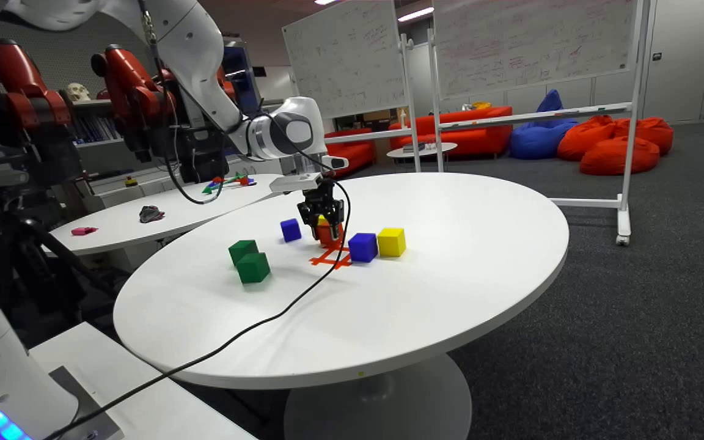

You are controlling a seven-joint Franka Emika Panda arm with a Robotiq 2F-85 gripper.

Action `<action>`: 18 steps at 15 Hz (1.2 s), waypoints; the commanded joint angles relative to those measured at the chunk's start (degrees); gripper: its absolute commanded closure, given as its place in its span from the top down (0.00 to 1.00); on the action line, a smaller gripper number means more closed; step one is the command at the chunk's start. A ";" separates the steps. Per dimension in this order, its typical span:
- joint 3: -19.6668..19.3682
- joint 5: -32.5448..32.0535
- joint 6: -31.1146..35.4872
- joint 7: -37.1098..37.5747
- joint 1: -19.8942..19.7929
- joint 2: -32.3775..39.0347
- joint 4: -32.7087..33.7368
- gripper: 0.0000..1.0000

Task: Pick up the red object and put it at the center of the table

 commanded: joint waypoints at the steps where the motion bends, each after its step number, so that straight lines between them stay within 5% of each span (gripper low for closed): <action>1: -0.09 1.24 2.56 -1.93 -3.38 -1.28 -3.59 0.32; 18: 0.23 6.72 9.51 -5.98 -10.74 -2.16 -10.63 0.32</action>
